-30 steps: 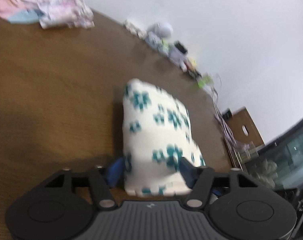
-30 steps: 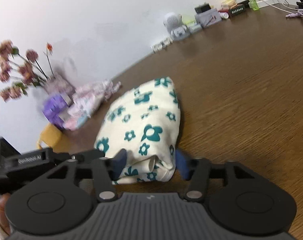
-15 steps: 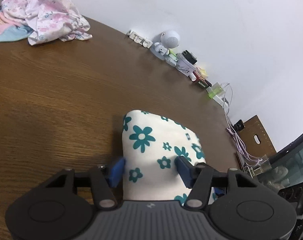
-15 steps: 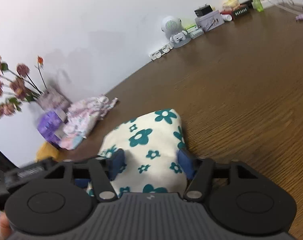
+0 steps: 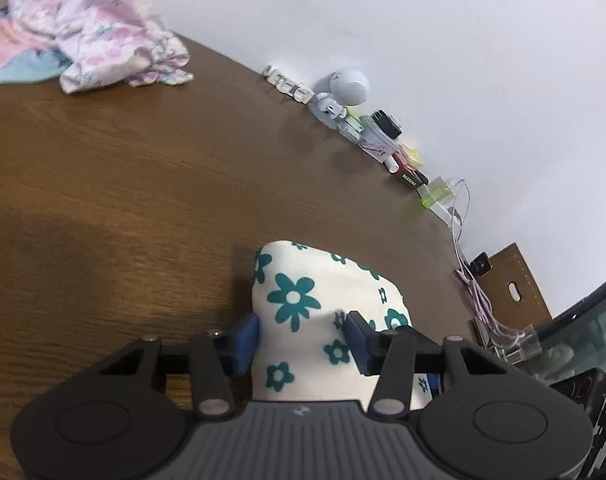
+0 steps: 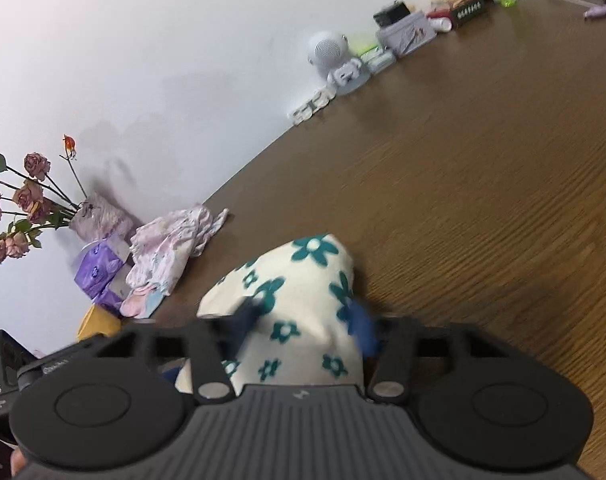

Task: Fold clothes

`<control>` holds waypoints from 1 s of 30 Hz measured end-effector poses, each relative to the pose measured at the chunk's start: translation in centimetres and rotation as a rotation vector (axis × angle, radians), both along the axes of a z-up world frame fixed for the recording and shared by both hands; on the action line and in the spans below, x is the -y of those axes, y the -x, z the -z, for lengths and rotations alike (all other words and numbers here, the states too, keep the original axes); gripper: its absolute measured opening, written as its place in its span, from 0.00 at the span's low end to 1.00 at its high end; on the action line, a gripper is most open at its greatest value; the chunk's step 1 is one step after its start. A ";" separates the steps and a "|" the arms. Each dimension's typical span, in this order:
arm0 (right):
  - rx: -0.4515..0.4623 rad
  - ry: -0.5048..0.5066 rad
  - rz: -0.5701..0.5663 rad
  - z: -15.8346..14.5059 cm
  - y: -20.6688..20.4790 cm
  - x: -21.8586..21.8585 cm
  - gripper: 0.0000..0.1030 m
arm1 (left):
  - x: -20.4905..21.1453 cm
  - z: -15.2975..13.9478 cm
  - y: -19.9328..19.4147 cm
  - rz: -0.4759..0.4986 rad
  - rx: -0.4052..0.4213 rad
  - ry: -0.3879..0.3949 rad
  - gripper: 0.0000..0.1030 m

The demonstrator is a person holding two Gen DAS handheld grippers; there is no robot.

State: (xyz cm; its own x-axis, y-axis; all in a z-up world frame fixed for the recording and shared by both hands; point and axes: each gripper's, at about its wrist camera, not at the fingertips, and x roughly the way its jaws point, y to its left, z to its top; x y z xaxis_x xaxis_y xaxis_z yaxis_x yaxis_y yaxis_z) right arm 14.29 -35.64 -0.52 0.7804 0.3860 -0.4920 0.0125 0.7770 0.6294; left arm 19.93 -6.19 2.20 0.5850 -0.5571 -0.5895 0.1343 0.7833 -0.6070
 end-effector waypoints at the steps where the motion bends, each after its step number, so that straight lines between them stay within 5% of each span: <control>1: 0.005 0.004 -0.003 -0.1 0.0 0.0 0.40 | 0.0 -0.2 -0.2 -0.007 0.001 -0.010 0.55; 2: 0.008 0.008 0.002 -0.3 -0.1 0.1 0.47 | 0.0 -0.4 -0.5 -0.024 -0.006 -0.017 0.70; 3: 0.008 0.011 0.010 -0.4 -0.3 0.2 0.52 | -0.1 -0.4 -0.8 -0.038 -0.007 -0.017 0.74; 4: 0.010 0.007 0.023 -0.5 -0.5 0.4 0.61 | -0.1 -0.4 -1.0 -0.046 -0.003 -0.013 0.74; 7: 0.009 -0.016 0.053 -0.5 -1.3 1.0 0.62 | 0.1 0.0 -1.9 -0.050 -0.010 -0.014 0.63; 8: 0.002 -0.022 0.052 -0.4 -1.6 1.0 0.56 | 0.2 0.3 -2.1 -0.039 -0.012 -0.008 0.45; 9: -0.006 -0.028 0.047 -0.3 -1.8 0.9 0.46 | 0.3 0.5 -2.2 -0.023 -0.018 0.007 0.38; 10: -0.016 -0.038 0.037 -0.1 -2.1 0.9 0.27 | 0.2 0.6 -2.3 -0.016 -0.020 0.018 0.38; 12: -0.018 -0.045 0.036 0.0 -2.2 0.9 0.28 | 0.1 0.5 -2.3 -0.021 -0.016 0.020 0.44; 13: -0.017 -0.044 0.040 0.0 -2.3 1.0 0.33 | 0.0 0.5 -2.2 -0.025 -0.018 0.022 0.52; 14: -0.016 -0.045 0.043 0.0 -2.3 1.0 0.50 | -0.1 0.5 -2.1 -0.030 -0.020 0.024 0.69; 16: -0.017 -0.050 0.047 0.1 -2.6 1.0 0.60 | -0.3 0.5 -1.9 -0.039 -0.023 0.029 0.70; 18: -0.017 -0.055 0.051 0.2 -2.9 1.0 0.53 | -0.5 0.5 -1.8 -0.049 -0.027 0.033 0.34; 19: -0.018 -0.058 0.053 0.2 -3.1 1.0 0.29 | -0.6 0.5 -1.7 -0.054 -0.028 0.036 0.32; 21: -0.030 -0.062 0.043 0.4 -3.2 0.9 0.21 | -0.8 0.6 -1.5 -0.063 -0.032 0.040 0.52; 22: -0.028 -0.060 0.049 0.4 -3.0 0.9 0.25 | -0.9 0.6 -1.4 -0.068 -0.034 0.042 0.63; 23: -0.025 -0.060 0.058 0.2 -2.7 1.1 0.42 | -1.0 0.6 -1.4 -0.073 -0.035 0.045 0.73; 25: -0.002 -0.074 0.071 -0.1 -1.3 1.4 0.61 | -1.2 0.6 -1.2 -0.082 -0.039 0.049 0.73; 27: 0.017 -0.061 0.067 -0.4 0.0 1.2 0.61 | -1.2 0.7 -1.1 -0.082 -0.044 0.059 0.73; 28: 0.019 -0.054 0.060 -0.5 0.3 1.0 0.60 | -1.1 0.9 -1.1 -0.071 -0.049 0.069 0.71; 30: 0.015 -0.042 0.052 -0.3 0.4 0.6 0.53 | -1.0 1.1 -1.0 -0.059 -0.049 0.081 0.40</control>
